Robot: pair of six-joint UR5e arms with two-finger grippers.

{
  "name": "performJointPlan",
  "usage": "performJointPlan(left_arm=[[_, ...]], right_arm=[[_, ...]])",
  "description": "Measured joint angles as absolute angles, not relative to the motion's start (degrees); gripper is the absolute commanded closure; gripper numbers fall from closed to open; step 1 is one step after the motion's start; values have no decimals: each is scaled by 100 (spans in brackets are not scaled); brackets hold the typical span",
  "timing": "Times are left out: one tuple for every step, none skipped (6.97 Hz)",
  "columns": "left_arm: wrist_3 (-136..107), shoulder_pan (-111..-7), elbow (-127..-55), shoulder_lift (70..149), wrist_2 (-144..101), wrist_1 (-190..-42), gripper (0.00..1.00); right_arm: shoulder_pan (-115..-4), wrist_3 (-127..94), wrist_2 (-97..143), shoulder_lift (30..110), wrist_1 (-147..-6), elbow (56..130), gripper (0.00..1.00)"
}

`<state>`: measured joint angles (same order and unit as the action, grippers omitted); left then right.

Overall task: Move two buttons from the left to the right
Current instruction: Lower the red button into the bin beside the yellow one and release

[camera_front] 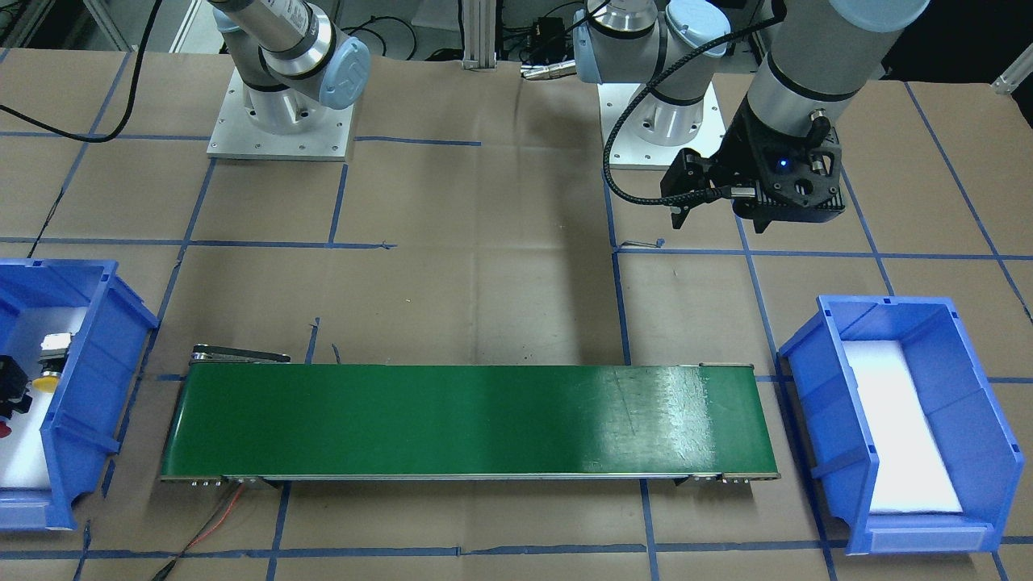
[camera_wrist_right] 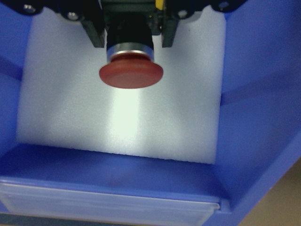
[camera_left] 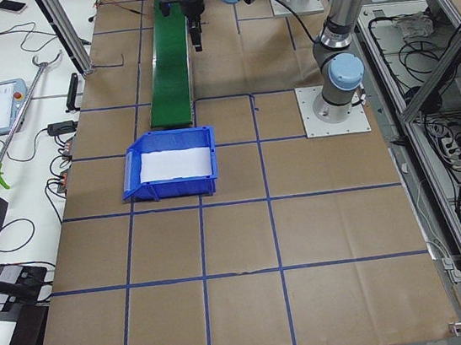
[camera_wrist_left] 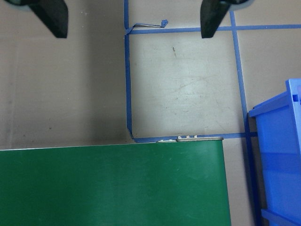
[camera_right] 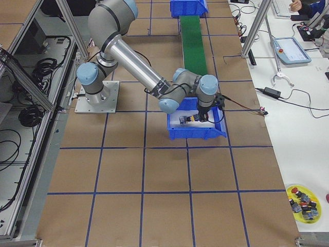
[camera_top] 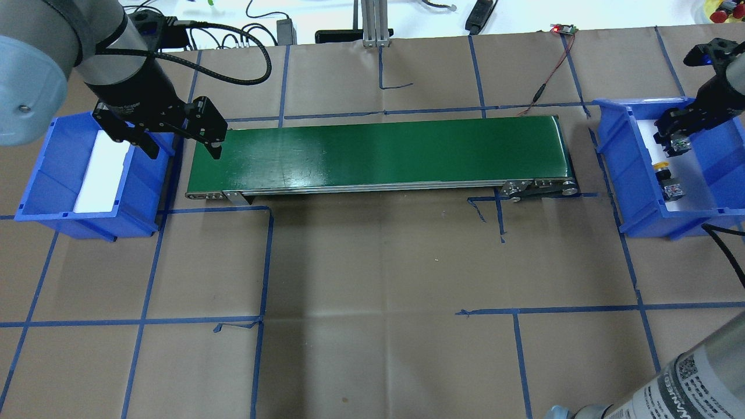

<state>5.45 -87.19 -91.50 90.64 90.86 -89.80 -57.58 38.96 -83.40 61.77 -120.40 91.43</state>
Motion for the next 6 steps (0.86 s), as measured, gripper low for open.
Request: performJointPlan(left_arm=[[545, -8719, -9151, 9067, 9082, -8977, 0], [543, -8719, -9155, 9072, 9078, -8975, 0], [541, -8719, -9163, 9079, 9074, -8974, 0], [543, -8719, -9172, 9081, 9071, -8974, 0], [544, -8719, -9182, 9083, 9071, -8974, 0], [545, -8719, -9188, 9085, 9070, -8974, 0]], right_arm=[[-5762, 3890, -8350, 6078, -12041, 9121, 92], [-5764, 3884, -8370, 6001, -12041, 9101, 45], [-5765, 3889, -8390, 5965, -12044, 9088, 1], [-5768, 3897, -8378, 5957, -12070, 9077, 0], [-5777, 3900, -8346, 5960, -12116, 9074, 0], [-5787, 3904, -8332, 5978, -12141, 9064, 0]])
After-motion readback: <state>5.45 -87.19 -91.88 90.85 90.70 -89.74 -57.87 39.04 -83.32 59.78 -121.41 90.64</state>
